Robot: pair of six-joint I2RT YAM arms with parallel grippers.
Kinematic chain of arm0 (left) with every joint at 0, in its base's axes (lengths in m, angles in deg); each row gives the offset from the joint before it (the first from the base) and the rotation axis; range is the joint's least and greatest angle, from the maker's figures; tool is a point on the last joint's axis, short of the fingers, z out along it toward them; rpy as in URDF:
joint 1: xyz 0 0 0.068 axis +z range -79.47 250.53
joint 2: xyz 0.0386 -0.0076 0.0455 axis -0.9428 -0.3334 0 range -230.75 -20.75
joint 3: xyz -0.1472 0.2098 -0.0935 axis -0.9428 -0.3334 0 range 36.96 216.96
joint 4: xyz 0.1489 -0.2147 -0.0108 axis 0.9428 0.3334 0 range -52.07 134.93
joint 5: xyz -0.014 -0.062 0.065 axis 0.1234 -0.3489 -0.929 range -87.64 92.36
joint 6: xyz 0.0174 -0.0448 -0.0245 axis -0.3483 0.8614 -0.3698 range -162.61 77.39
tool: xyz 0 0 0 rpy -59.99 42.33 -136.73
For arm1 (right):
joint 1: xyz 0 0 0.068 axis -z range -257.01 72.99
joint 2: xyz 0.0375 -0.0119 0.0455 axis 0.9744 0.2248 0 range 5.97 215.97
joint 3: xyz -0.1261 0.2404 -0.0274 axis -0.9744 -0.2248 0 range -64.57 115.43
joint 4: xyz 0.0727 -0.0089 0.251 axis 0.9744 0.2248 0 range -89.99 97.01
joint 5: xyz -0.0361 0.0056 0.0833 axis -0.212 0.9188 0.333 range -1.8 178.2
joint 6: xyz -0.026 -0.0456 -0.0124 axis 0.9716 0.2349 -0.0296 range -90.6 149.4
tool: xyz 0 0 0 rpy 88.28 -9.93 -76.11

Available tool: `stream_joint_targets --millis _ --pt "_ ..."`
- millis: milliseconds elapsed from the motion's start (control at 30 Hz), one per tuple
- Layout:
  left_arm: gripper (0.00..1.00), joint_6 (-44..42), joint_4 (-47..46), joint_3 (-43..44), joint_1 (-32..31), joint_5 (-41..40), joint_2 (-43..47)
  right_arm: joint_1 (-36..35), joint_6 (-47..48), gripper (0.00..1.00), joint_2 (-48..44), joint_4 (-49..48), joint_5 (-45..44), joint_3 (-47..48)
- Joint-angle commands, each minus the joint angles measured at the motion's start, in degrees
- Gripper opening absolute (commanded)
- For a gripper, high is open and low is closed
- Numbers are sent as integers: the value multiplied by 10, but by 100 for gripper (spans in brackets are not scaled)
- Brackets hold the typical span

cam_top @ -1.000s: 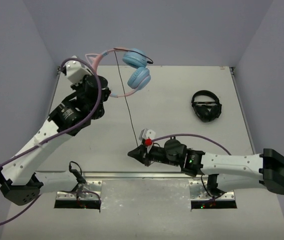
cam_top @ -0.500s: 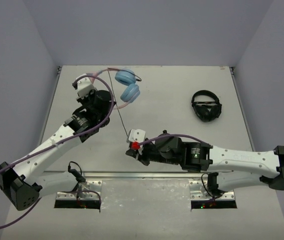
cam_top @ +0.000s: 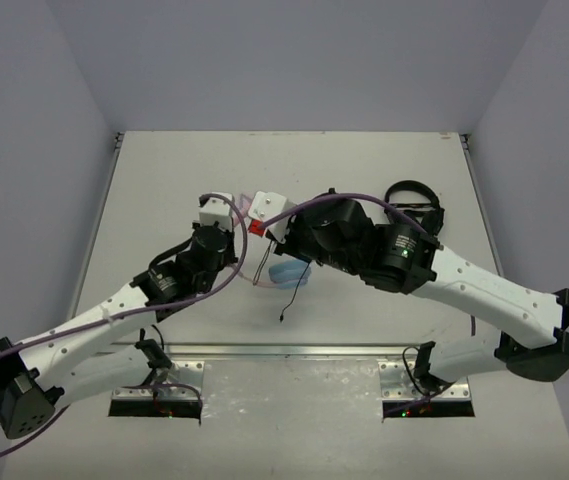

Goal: Wrap the headphones

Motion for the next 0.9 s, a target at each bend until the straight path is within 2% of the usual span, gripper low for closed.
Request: stream_joint_targets --millis 0,33,133,300,367,533,700,867 --pt "0 -68 14 47 -28 113 38 28 91 1 13 38 -55 52" --pt "0 -76 56 53 -29 150 40 43 104 1 20 40 -62 58" --pt "0 -110 100 46 -29 197 53 66 128 2 28 34 -91 70" --pt "0 -119 78 20 -39 257 107 114 183 4 38 -19 -141 50" --pt "0 -113 85 19 -39 267 116 150 183 3 39 -39 -136 38" --pt "0 -110 76 11 -39 349 168 214 160 1 42 -68 -83 10" --pt "1 -96 88 24 -39 292 190 252 114 1 37 -72 -15 -13" --pt "0 -89 112 57 -39 245 198 285 85 1 50 -75 -9 -41"
